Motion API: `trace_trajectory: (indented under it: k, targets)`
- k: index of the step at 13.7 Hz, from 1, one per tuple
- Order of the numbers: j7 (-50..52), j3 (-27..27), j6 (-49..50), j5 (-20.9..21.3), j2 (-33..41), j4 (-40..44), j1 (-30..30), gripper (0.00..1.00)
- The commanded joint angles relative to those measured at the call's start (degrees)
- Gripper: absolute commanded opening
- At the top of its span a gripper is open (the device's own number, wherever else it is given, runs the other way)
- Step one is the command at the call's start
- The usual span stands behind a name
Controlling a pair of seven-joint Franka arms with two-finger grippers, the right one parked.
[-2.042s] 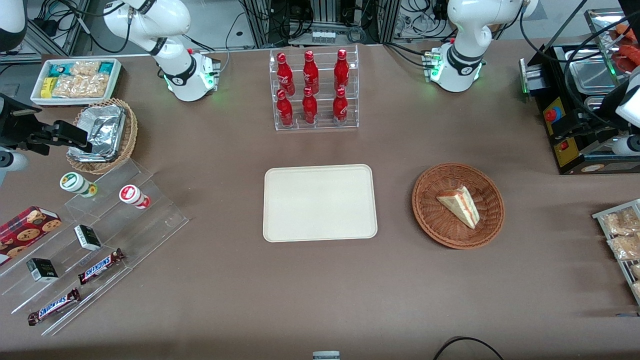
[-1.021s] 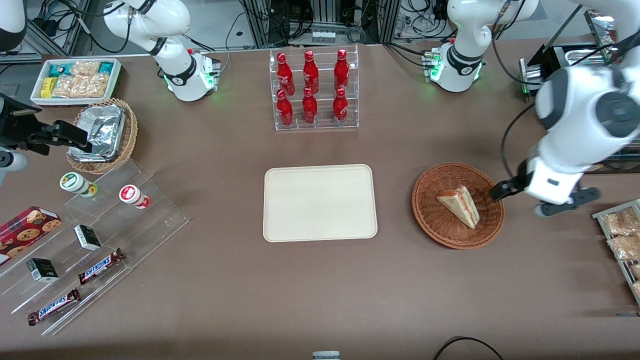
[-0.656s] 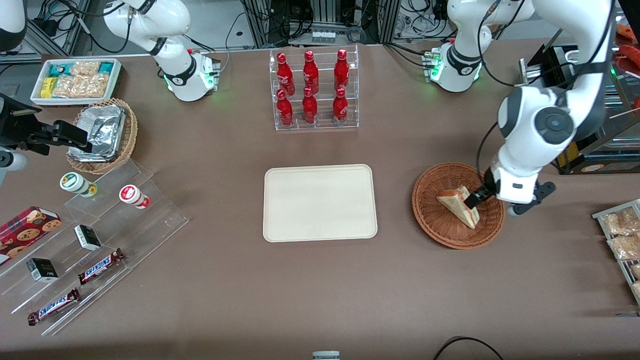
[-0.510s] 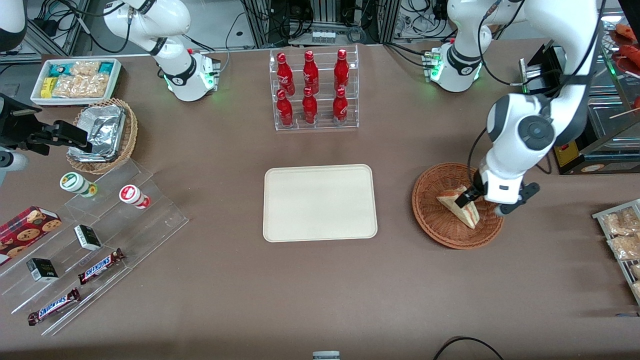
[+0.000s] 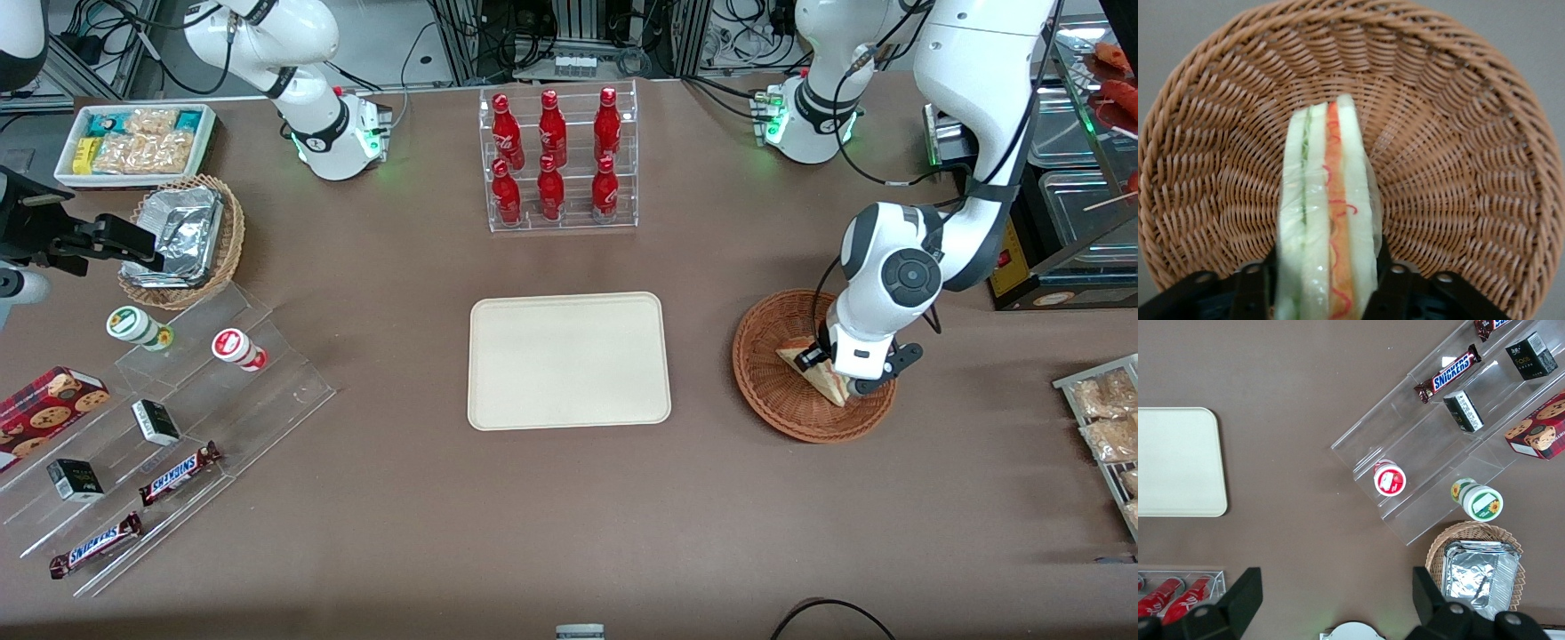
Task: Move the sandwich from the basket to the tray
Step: 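Lower the left gripper and close it on the wrapped sandwich, then lift the sandwich and carry it with the left gripper over the cream tray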
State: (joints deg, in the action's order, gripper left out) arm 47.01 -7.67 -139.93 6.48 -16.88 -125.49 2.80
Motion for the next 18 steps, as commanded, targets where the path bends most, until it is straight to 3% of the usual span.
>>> trace_trajectory:
  k: [1,5,9,16,18]
  targets:
    - [1.4,-0.2,3.2,1.3,2.4,2.1,0.0,0.00]
    - [0.4,-3.1,18.3,1.4,6.7,10.4,0.0,0.00]
    - [1.3,-11.5,34.1,0.9,4.6,27.3,0.0,0.00]
    - [5.9,-28.2,35.0,1.8,-5.0,37.5,0.3,0.00]
    - [8.7,-29.3,34.9,6.0,-9.9,41.3,5.8,0.00]
